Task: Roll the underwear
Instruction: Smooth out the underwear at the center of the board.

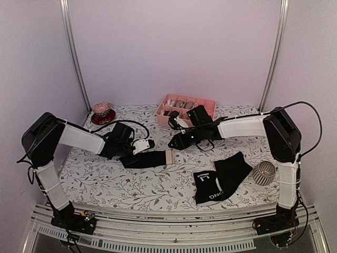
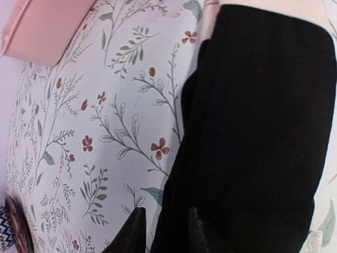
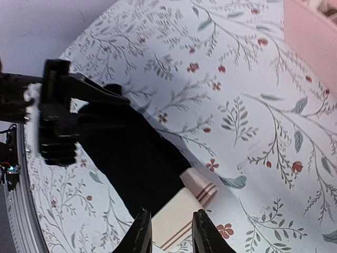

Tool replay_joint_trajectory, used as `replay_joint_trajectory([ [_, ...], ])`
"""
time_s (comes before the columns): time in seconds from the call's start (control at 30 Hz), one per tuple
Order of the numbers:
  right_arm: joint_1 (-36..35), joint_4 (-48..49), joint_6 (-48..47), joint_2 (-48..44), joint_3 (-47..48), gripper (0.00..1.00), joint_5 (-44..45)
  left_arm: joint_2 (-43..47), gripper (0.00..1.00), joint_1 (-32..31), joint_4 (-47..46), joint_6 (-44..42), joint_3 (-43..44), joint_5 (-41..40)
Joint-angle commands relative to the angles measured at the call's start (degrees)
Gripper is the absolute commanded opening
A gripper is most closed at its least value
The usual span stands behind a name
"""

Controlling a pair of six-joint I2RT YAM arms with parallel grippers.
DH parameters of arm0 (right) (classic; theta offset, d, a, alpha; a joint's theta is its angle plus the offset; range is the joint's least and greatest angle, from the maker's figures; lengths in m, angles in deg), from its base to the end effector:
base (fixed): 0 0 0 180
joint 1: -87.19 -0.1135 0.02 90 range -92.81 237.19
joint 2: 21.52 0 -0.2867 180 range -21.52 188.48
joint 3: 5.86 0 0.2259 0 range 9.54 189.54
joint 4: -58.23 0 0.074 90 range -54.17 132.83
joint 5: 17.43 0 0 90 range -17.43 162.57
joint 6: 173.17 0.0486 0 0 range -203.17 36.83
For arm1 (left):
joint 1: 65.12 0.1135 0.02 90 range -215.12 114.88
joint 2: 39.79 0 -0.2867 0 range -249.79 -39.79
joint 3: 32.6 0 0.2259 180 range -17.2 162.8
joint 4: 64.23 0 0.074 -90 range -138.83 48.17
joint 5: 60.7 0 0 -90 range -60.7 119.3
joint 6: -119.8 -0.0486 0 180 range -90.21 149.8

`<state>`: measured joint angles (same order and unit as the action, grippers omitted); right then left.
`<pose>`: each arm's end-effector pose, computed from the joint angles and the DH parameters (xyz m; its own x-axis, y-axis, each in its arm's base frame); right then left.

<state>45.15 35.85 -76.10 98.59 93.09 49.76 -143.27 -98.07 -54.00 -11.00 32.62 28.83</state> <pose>0.3295 0.3224 0.1981 -0.6094 -0.3967 -0.6865 -0.7567 0.5494 0.3542 0.2901 -0.1876 0.1606 -0.1233 0.8586 -0.4977 0.8189 0.3713 0.4377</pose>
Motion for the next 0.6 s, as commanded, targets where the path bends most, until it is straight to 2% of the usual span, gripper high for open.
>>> replay_joint_trajectory([
  [0.0, -1.46, 1.96, -0.43, -6.15, -0.16, 0.3, 0.22, 5.31, 0.38, 2.07, 2.42, 0.76, 0.25, 1.84],
  [0.1, -1.79, 1.86, 0.24, -4.62, 0.98, 0.29, 0.18, 8.11, 0.52, 3.39, 3.01, 0.76, -0.09, 2.78],
  [0.2, -2.2, 2.56, 0.98, -1.79, 2.25, 0.29, -0.71, 9.58, 0.55, 4.42, 3.42, 0.2, -0.7, 3.13],
  [0.33, -3.05, 2.71, 1.4, 3.05, 4.99, 0.28, -1.96, 8.71, 0.48, 5.02, 3.11, -1.13, -2.29, 2.18],
  [0.43, -3.31, 3.0, 1.82, 6.0, 6.14, 0.27, -2.23, 6.89, 0.37, 5.16, 2.18, -1.67, -3.45, 1.79],
  [0.57, -3.33, 2.73, 3.2, 9.21, 6.57, 0.27, -0.52, 3.65, 0.35, 5.58, 0.62, -1.76, -3.94, -0.75],
])
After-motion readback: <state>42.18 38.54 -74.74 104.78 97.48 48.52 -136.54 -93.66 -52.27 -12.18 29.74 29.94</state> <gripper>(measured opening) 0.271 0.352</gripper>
